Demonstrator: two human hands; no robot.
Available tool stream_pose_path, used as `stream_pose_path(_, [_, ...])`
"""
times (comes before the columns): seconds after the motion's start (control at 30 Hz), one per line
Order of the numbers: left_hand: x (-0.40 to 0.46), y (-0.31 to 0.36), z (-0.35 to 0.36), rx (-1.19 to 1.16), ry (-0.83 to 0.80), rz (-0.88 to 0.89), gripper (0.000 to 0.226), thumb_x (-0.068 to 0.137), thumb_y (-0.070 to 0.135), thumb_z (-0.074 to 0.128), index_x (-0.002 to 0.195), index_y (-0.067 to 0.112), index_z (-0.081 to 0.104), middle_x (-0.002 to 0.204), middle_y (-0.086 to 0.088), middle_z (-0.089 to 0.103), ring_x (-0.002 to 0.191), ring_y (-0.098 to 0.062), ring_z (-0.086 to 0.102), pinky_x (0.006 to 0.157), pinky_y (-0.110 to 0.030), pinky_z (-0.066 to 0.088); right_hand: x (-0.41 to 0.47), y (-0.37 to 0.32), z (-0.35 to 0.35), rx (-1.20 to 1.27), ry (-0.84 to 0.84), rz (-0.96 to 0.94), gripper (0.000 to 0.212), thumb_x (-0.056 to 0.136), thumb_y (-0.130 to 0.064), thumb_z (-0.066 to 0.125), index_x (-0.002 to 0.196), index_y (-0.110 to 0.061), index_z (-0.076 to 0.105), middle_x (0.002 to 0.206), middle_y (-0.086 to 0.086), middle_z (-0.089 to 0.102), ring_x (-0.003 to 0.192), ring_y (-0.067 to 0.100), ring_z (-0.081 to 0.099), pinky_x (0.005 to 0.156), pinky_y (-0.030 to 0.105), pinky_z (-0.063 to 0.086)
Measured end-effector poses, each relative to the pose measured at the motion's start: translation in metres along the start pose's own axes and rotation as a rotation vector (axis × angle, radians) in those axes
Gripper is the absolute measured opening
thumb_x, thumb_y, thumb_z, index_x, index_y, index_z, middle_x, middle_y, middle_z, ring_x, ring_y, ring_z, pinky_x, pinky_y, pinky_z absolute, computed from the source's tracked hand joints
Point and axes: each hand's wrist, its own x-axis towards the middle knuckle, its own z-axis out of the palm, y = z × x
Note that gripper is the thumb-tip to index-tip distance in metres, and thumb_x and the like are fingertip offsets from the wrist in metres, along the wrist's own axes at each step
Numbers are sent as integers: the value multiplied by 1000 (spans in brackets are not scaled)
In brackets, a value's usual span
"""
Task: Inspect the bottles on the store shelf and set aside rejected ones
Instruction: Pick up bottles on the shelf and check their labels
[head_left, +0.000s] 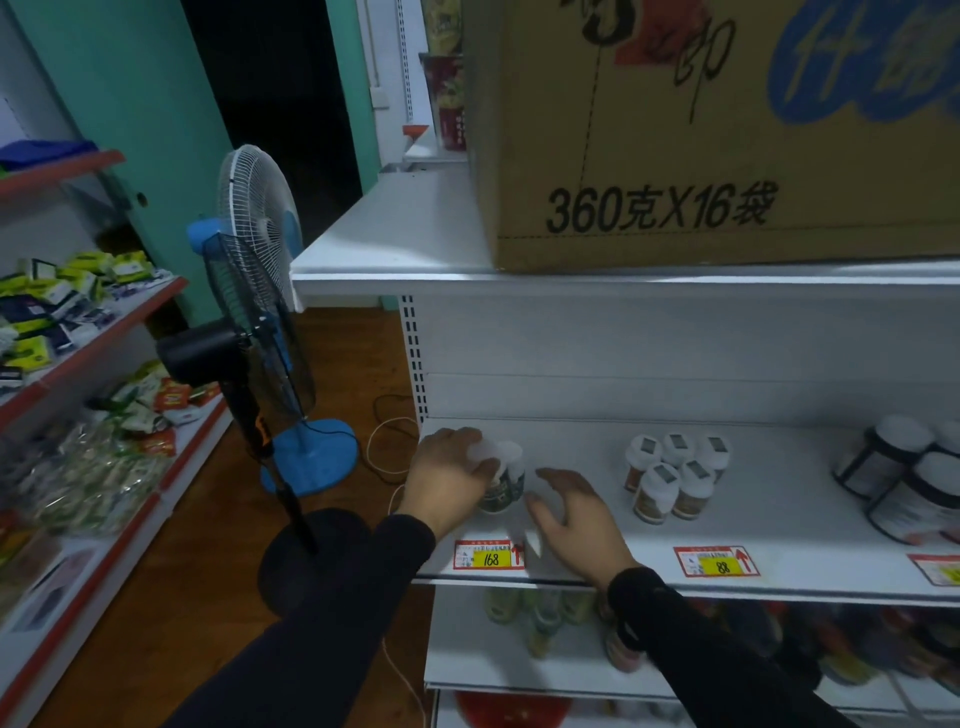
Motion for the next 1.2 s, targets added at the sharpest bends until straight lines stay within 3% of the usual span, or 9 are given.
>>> stream_pose_path(0.13, [2, 9, -18, -327, -20, -105, 38, 90, 31, 65, 124, 14, 60, 118, -2, 60, 101, -13, 58, 81, -19, 46, -5, -25, -5, 235, -2, -34, 60, 89, -55, 58, 138, -23, 47, 132, -4, 54, 114, 8, 55, 97, 27, 47])
stream_pose_path(0.23, [4, 12, -28, -517, -10, -183, 30, 90, 29, 67, 115, 13, 64, 107, 0, 63, 89, -7, 59, 66, -15, 43, -8, -42, -8, 354, -19, -107, 47, 84, -50, 68, 125, -37, 50, 123, -15, 58, 108, -1, 57, 92, 21, 48])
stream_pose_path(0.43, [6, 13, -40, -728, -51, -241, 26, 89, 29, 68, 108, 10, 69, 99, -4, 70, 93, -20, 66, 85, -37, 56, -11, -56, -11, 501, 29, -102, 44, 76, -42, 79, 111, -42, 53, 111, -13, 67, 101, 3, 65, 88, 26, 54])
stream_pose_path(0.57, [3, 13, -45, -812, -97, -246, 25, 91, 29, 66, 112, 15, 65, 107, -3, 68, 96, -16, 65, 83, -30, 54, -13, -60, -12, 548, 22, -87, 41, 80, -32, 79, 112, -40, 54, 111, -11, 67, 100, 2, 65, 90, 25, 54])
stream_pose_path(0.77, [0, 17, -50, -1032, -142, -319, 21, 93, 20, 63, 114, 18, 65, 113, -6, 66, 102, -22, 65, 80, -30, 55, -14, -64, -12, 677, -45, -70, 33, 93, -24, 65, 123, -31, 55, 118, -8, 67, 109, 10, 65, 96, 40, 54])
stream_pose_path(0.87, [0, 20, -51, -1088, -117, -327, 26, 90, 19, 67, 115, 13, 64, 112, -9, 66, 98, -22, 66, 72, -26, 54, -13, -68, -15, 669, -57, -74, 35, 92, -25, 66, 123, -36, 53, 122, -8, 64, 105, 10, 66, 92, 33, 55])
stream_pose_path(0.97, [1, 24, -50, -1100, -81, -321, 33, 87, 21, 71, 116, 8, 63, 112, -12, 66, 97, -22, 66, 68, -23, 53, -10, -72, -18, 689, -44, -62, 48, 85, -17, 75, 126, -22, 52, 121, 0, 58, 94, 7, 69, 77, 18, 53])
stream_pose_path(1.1, [2, 27, -51, -1099, -90, -299, 31, 85, 25, 72, 111, 9, 65, 110, -12, 68, 100, -25, 66, 72, -25, 53, -7, -74, -20, 728, -46, -40, 44, 85, -13, 75, 120, -24, 51, 115, 2, 59, 87, 15, 72, 79, 28, 57])
stream_pose_path(1.2, [3, 26, -56, -1134, -124, -312, 18, 91, 21, 65, 106, 11, 65, 107, -11, 69, 96, -23, 67, 73, -27, 54, -8, -76, -23, 743, -56, -31, 37, 92, -13, 66, 125, -22, 51, 117, -1, 60, 89, 3, 69, 78, 21, 54])
